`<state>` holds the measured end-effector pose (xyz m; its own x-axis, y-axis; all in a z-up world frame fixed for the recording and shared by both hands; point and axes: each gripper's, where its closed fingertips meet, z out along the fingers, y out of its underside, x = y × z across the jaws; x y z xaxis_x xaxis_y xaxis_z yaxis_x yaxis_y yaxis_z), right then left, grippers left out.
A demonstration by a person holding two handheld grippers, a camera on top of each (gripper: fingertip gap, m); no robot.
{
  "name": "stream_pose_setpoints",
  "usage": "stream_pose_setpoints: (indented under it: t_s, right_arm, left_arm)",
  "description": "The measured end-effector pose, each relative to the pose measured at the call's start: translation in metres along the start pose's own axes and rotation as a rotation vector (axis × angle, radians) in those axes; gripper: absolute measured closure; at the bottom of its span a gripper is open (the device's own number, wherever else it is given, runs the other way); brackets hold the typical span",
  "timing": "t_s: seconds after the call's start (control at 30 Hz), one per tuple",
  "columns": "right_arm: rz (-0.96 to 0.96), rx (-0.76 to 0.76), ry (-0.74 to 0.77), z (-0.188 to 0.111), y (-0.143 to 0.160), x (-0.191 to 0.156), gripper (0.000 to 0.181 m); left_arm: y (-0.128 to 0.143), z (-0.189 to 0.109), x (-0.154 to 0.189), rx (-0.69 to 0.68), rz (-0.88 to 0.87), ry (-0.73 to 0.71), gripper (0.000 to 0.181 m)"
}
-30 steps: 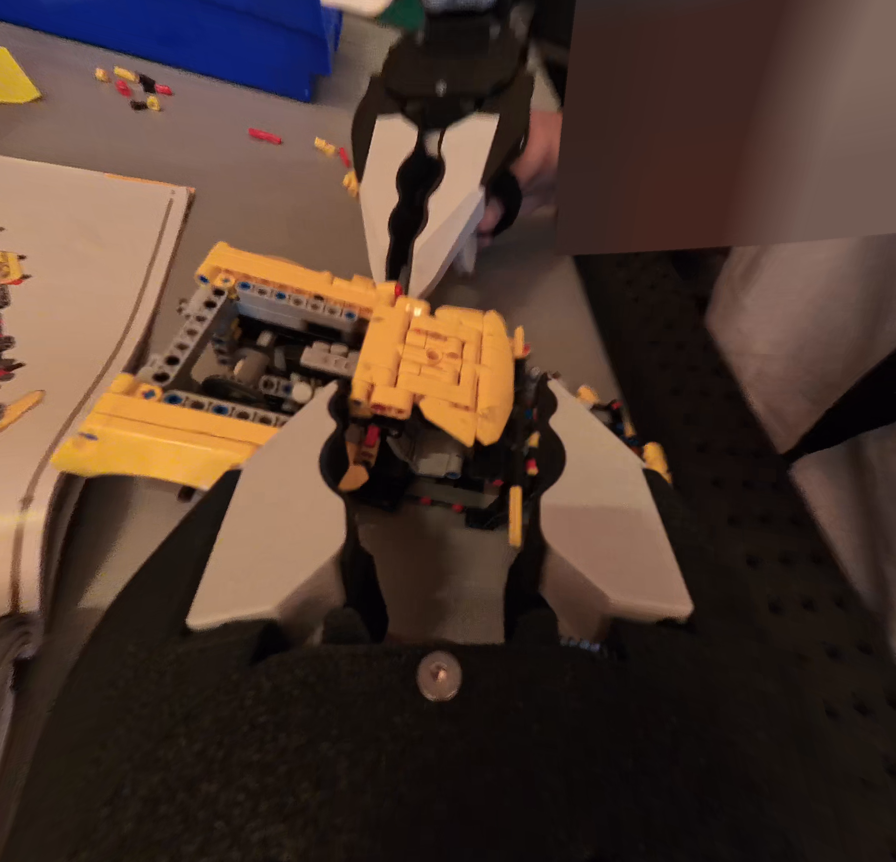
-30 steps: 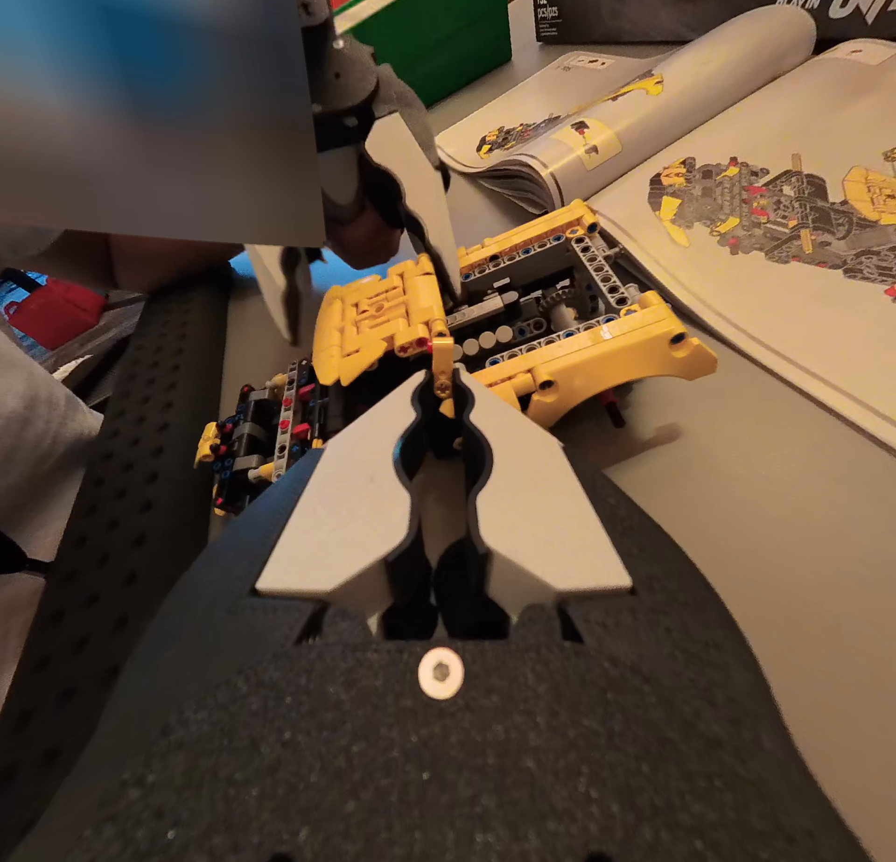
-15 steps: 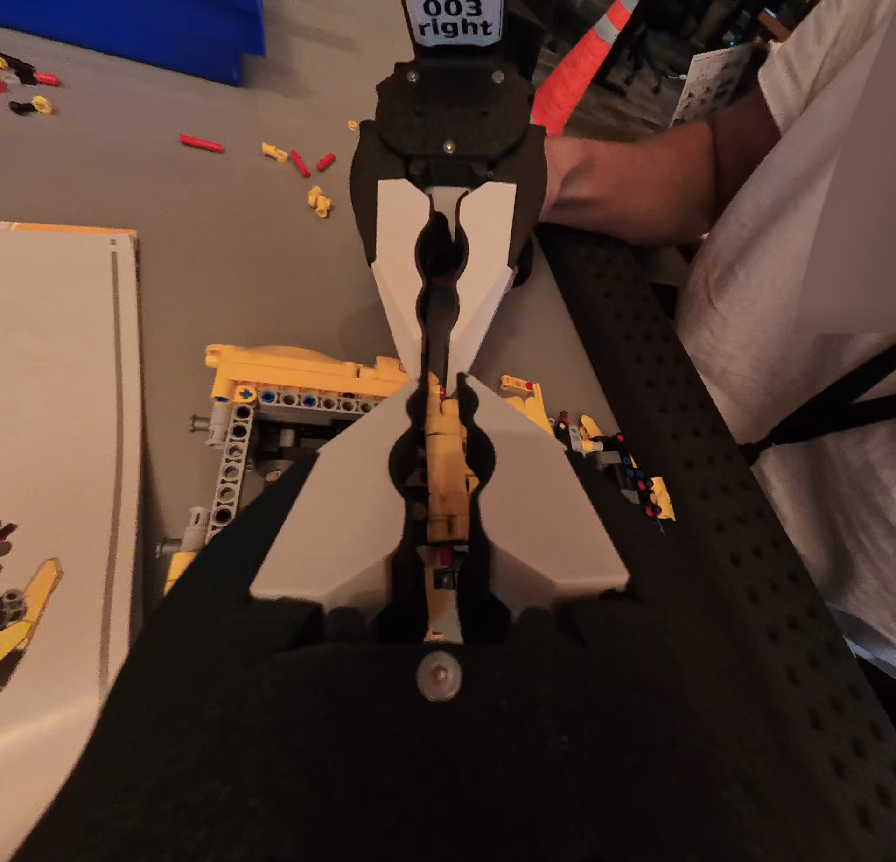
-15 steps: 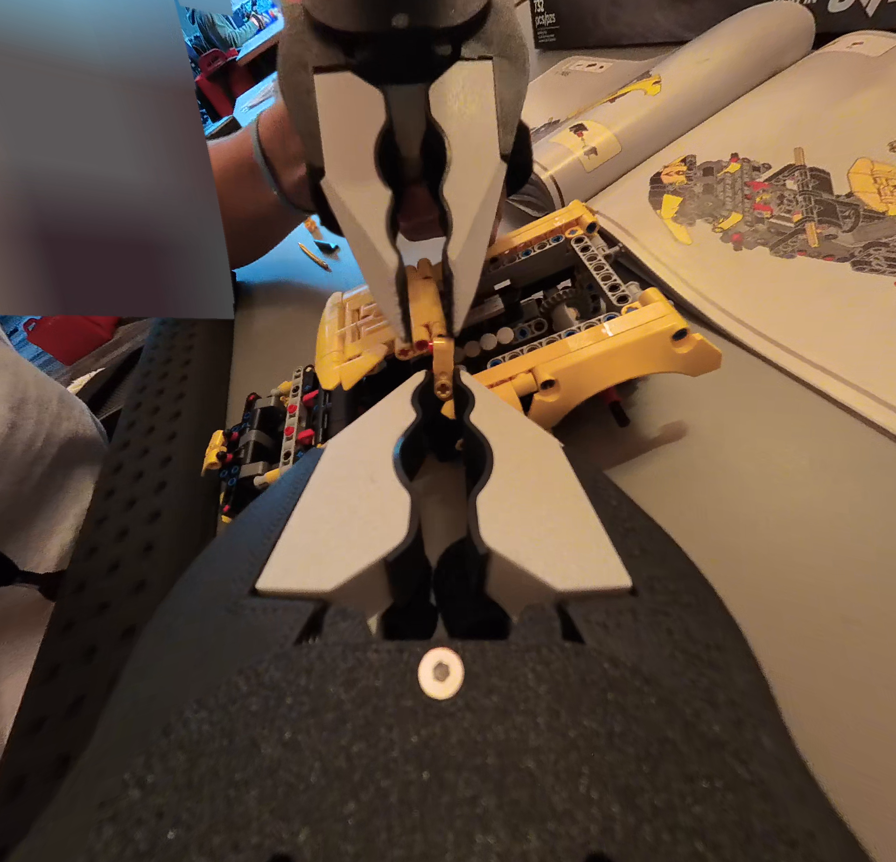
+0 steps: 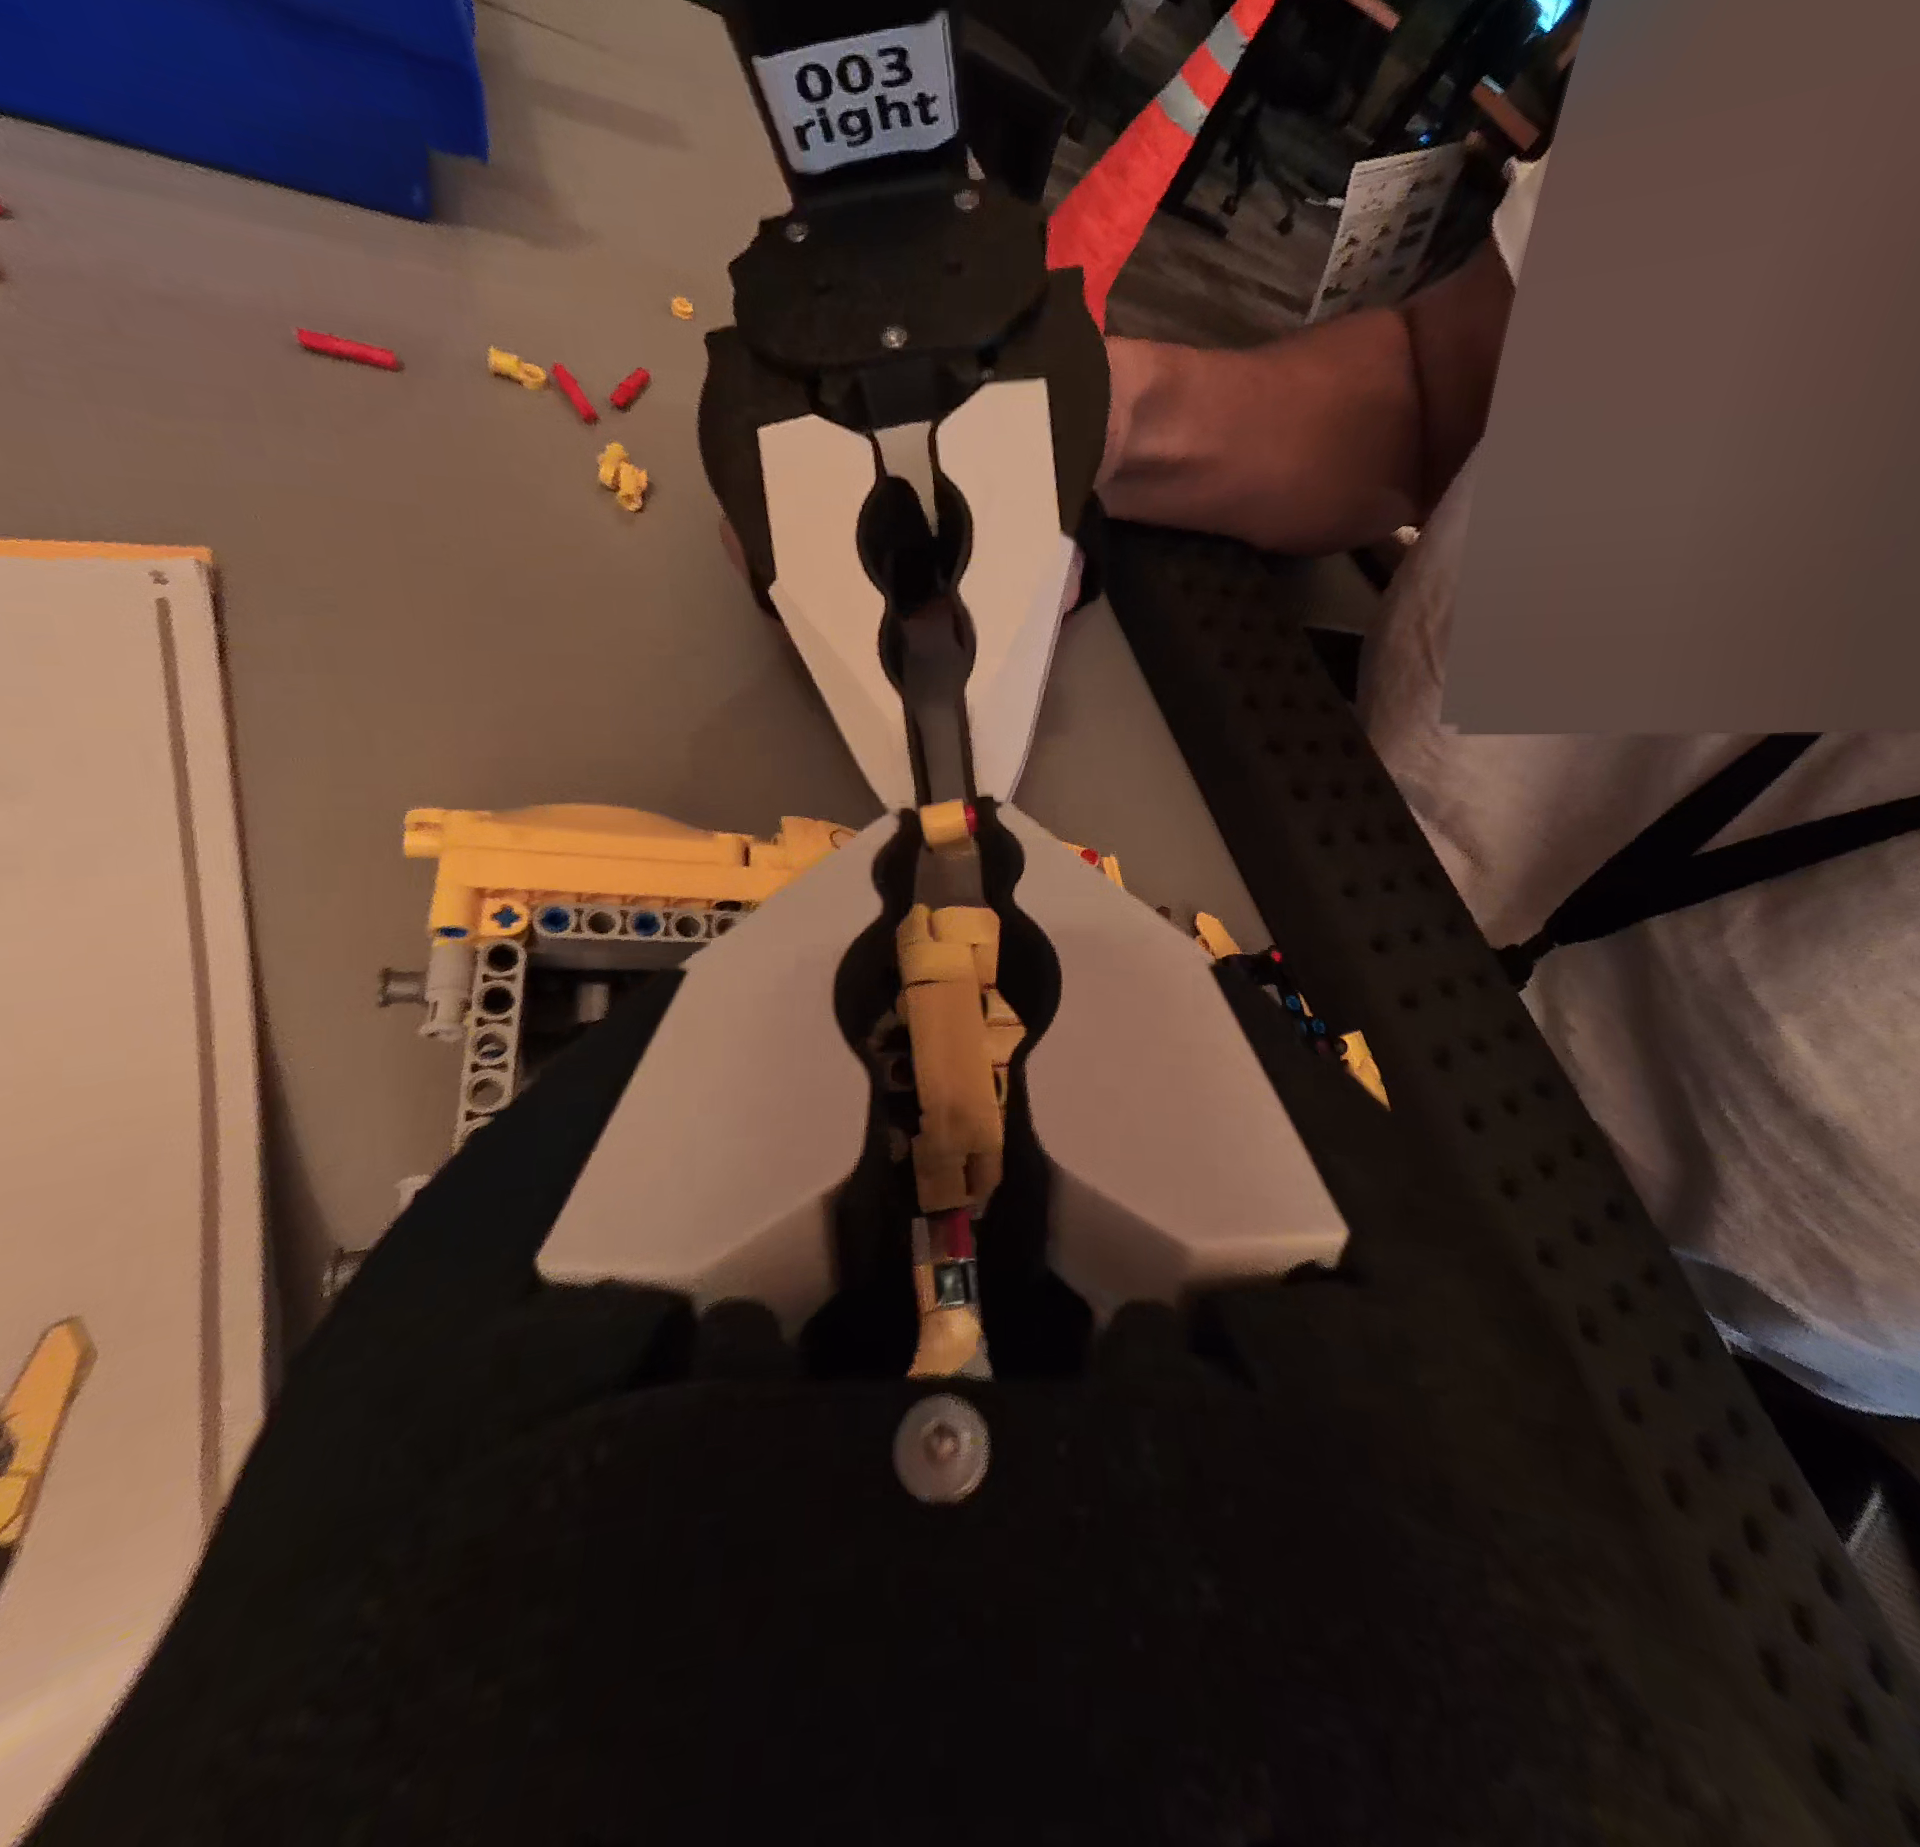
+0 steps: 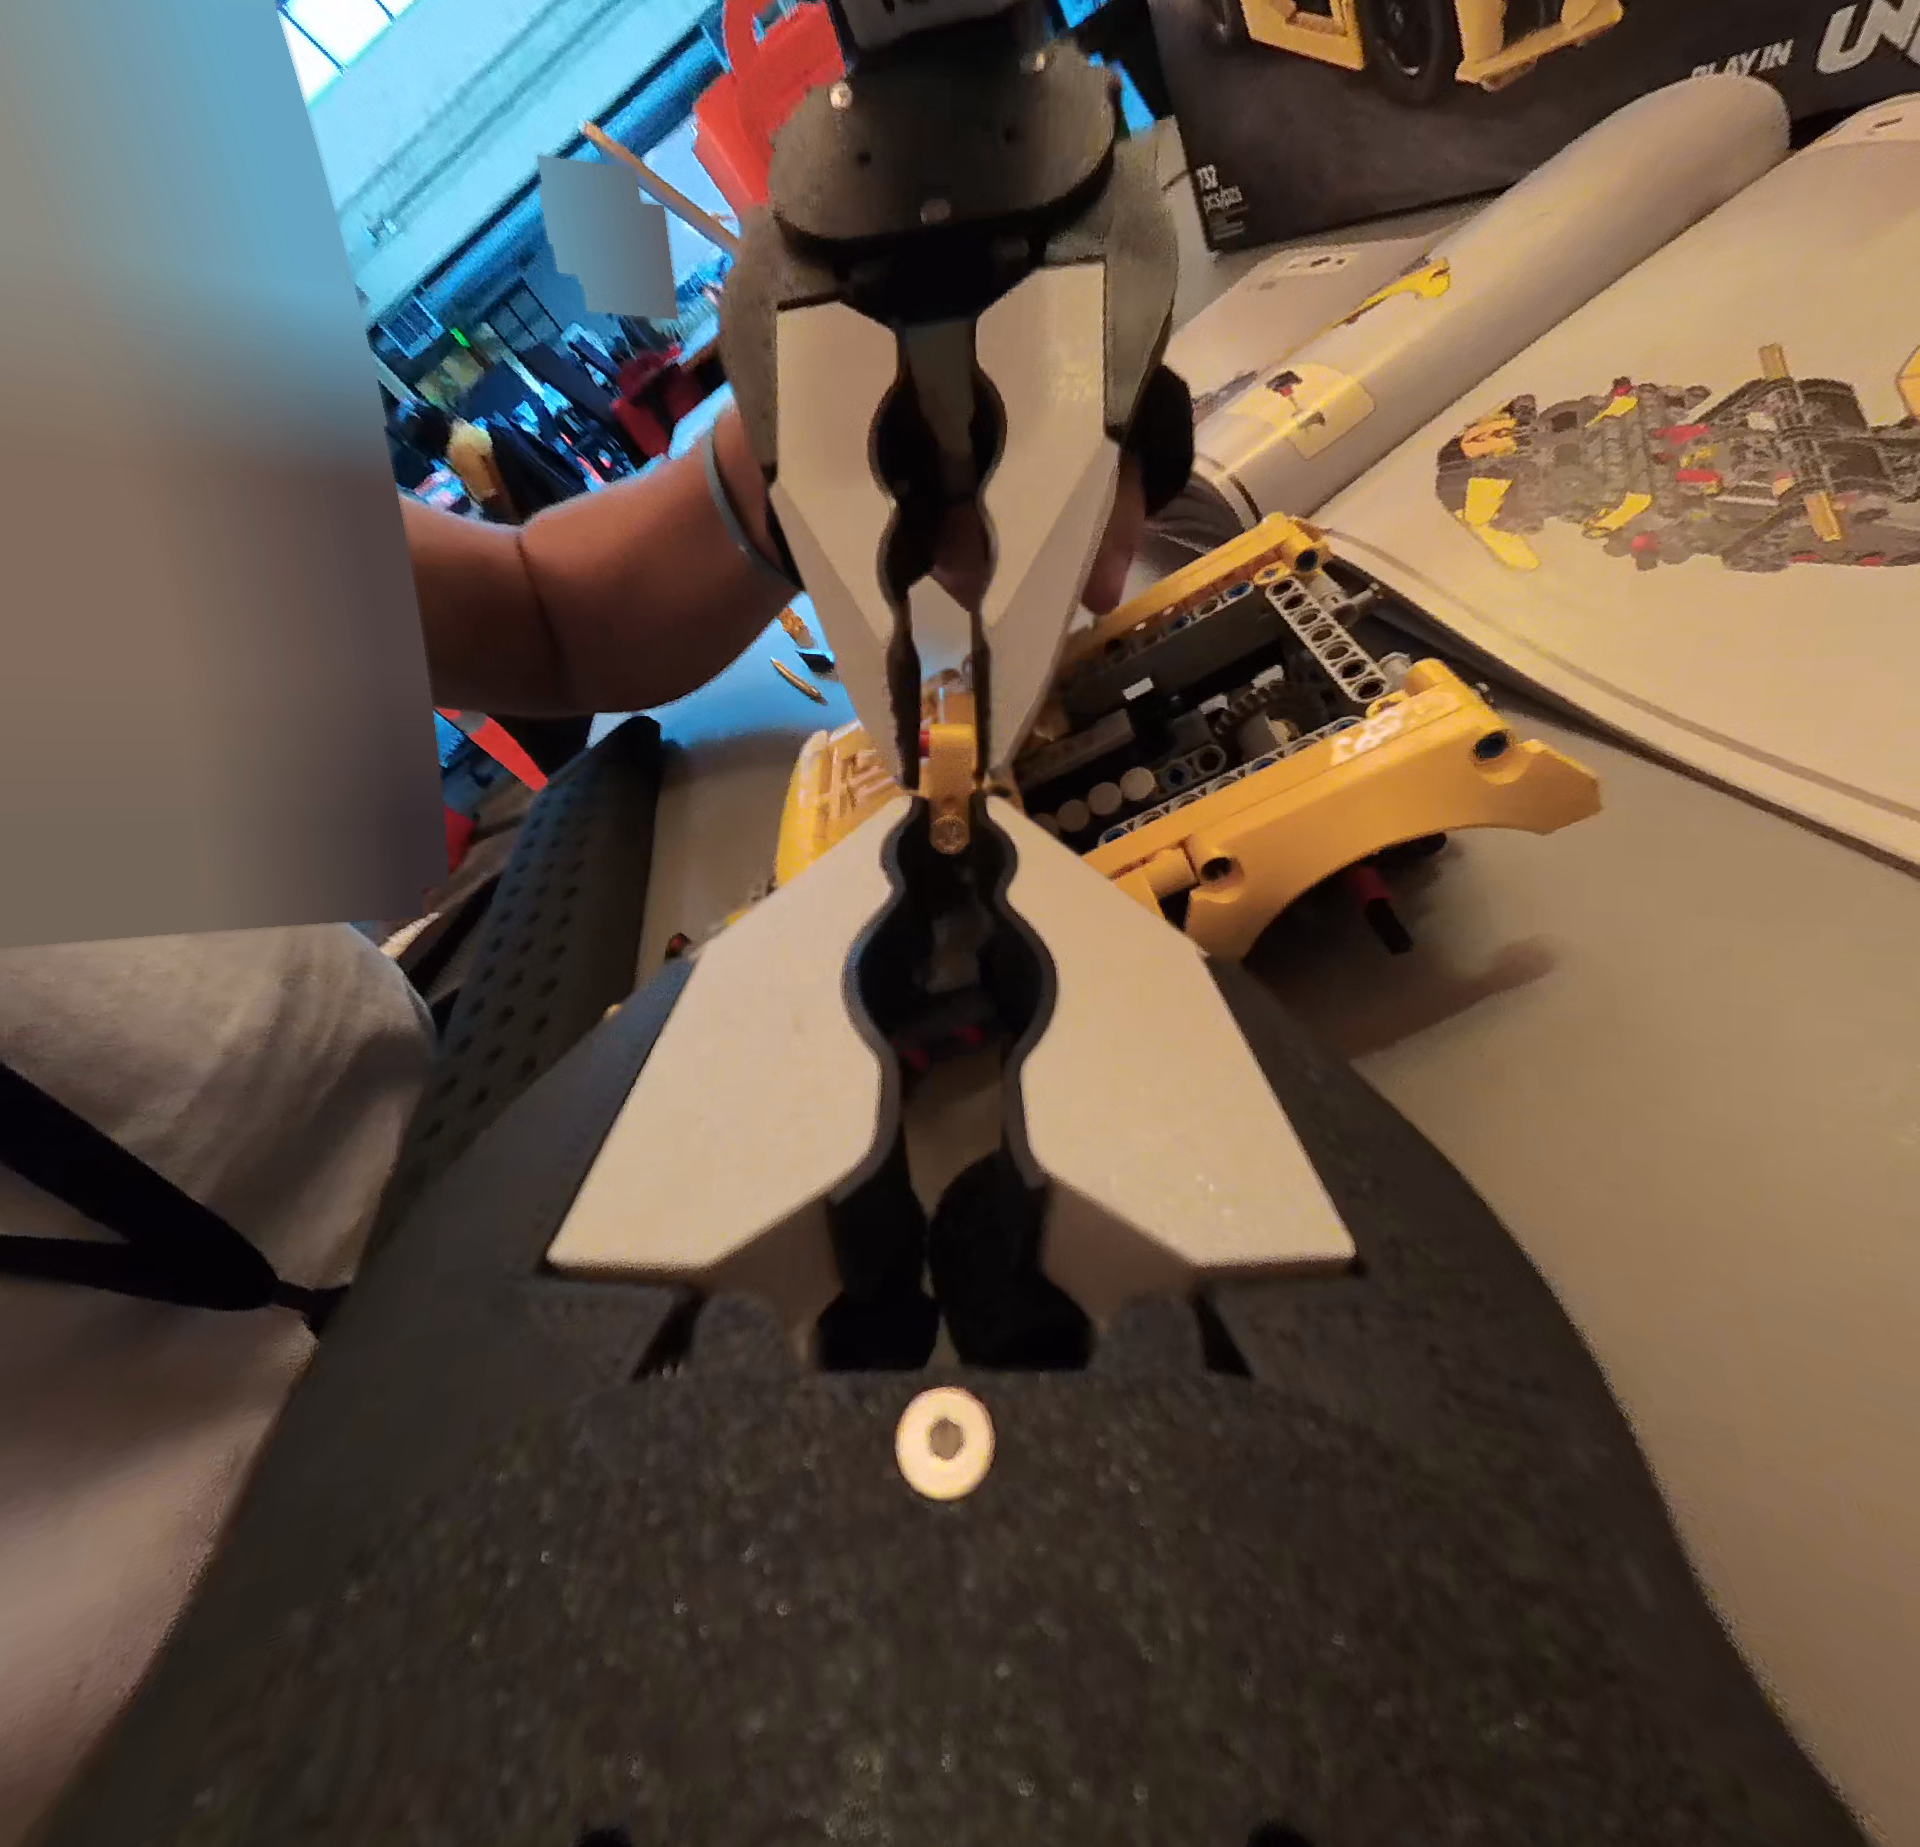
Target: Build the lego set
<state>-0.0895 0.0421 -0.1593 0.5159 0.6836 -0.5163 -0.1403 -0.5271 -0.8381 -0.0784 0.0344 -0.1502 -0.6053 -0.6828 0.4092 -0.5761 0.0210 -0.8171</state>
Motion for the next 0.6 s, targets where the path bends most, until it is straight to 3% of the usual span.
stream_pose_setpoints:
  t_s: [0.13,0.5,0.6]
  right_arm:
    - [0.090,0.090,-0.067,-0.006,-0.013,-0.004,0.175]
    - [0.127,0.112,-0.112,-0.007,-0.016,-0.008,0.174]
    - [0.164,0.162,-0.144,-0.009,-0.024,-0.010,0.175]
  left_arm:
    - [-0.009,-0.006,0.002,0.068,-0.033,0.033,0.174]
    - [-0.014,-0.007,0.005,0.140,-0.045,0.023,0.173]
    - [-0.012,-0.008,0.006,0.142,-0.014,-0.033,0.165]
